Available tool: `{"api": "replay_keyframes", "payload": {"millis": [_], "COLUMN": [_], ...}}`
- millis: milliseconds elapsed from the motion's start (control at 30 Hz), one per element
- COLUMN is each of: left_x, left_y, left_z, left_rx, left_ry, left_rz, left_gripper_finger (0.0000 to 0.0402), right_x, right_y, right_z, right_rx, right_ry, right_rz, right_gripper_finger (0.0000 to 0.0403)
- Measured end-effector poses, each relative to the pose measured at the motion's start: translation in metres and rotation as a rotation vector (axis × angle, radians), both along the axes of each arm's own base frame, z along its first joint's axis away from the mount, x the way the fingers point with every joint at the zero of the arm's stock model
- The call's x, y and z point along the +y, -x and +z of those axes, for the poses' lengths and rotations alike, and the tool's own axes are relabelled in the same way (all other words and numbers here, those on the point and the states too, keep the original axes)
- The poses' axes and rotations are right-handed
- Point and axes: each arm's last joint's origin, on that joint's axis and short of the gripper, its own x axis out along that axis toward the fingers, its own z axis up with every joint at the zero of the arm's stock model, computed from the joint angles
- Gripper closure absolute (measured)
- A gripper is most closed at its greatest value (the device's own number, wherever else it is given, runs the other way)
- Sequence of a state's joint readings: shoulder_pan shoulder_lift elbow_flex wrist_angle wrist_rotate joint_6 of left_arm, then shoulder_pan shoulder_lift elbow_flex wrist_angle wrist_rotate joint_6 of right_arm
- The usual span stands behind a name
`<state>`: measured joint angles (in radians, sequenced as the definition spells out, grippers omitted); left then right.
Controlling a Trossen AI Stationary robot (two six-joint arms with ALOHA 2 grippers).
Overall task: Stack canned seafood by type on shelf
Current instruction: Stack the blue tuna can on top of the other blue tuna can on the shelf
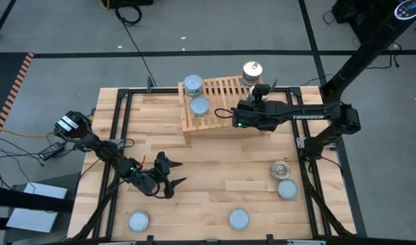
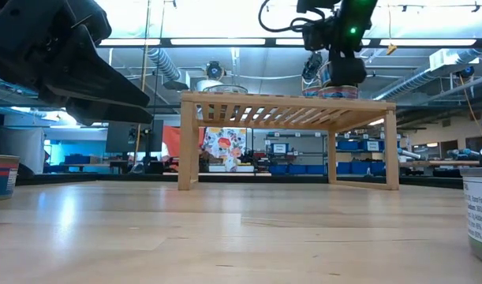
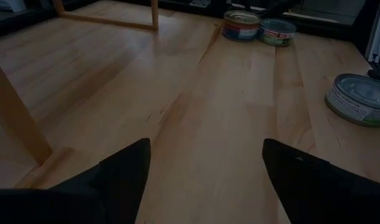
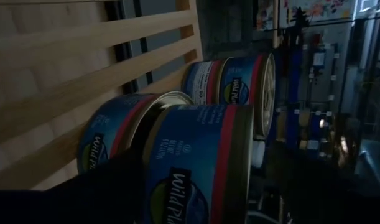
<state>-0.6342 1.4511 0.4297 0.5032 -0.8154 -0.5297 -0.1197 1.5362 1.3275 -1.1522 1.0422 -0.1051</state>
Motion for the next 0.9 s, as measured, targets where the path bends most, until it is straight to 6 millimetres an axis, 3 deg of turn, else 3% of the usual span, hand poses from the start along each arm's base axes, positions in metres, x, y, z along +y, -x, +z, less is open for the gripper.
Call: {"api": "replay_keyframes", "payload": {"millis": [200,467,700,900], "left_x": [0.0,0.0,-0.001,-0.001], "left_y": [0.0,0.0,0.0,0.0], "left_z": [0.0,0.0,-0.001,-0.001], "left_rx": [0.002,0.006,0.013,0.013], "left_ry": [0.001,0.003,0.013,0.014], "left_rz": [-0.003,-0.009,-0.029,-0.03], "left_gripper_finger": [0.0087,0.0087,0.0087,0.0087], "right_x": [-0.008,-0.02,-0.035,-0.035], "right_y": [0.0,-0.004,-0.001,-0.003], "right_z": [0.004,0.024,0.025,0.026], "right_rx": [-0.051,-0.169,-0.2,-0.223], "right_ry": [-0.058,-0.22,-0.269,-0.274], "right_rz": [-0.03,-0.028,-0.061,-0.048], "right_gripper_finger": [0.0071,0.0086,0.0089,0.0084]}}
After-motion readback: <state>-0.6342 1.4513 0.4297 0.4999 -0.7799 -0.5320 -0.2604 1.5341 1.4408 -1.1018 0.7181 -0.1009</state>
